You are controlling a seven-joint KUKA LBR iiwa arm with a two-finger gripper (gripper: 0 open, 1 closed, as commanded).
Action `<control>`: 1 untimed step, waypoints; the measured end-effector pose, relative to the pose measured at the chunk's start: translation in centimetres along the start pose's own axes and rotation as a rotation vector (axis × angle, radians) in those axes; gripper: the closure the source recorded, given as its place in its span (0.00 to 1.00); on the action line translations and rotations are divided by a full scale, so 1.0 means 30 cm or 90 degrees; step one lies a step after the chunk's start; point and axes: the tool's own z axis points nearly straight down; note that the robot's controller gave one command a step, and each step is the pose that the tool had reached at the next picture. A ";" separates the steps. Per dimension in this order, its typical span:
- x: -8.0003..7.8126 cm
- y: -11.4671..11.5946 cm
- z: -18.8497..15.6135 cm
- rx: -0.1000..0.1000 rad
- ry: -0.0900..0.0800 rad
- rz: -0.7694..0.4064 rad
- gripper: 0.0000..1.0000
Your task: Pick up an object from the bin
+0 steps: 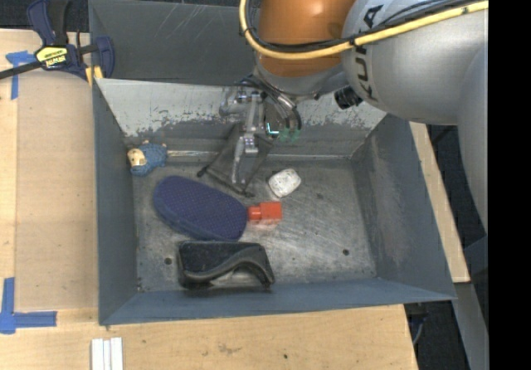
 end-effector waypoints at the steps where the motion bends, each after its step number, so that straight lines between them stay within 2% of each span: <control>1: 0.038 -0.090 0.454 -0.003 -0.011 0.139 0.00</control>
Offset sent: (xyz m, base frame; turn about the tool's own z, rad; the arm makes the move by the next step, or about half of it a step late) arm -0.0170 -0.0294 -0.1518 0.2212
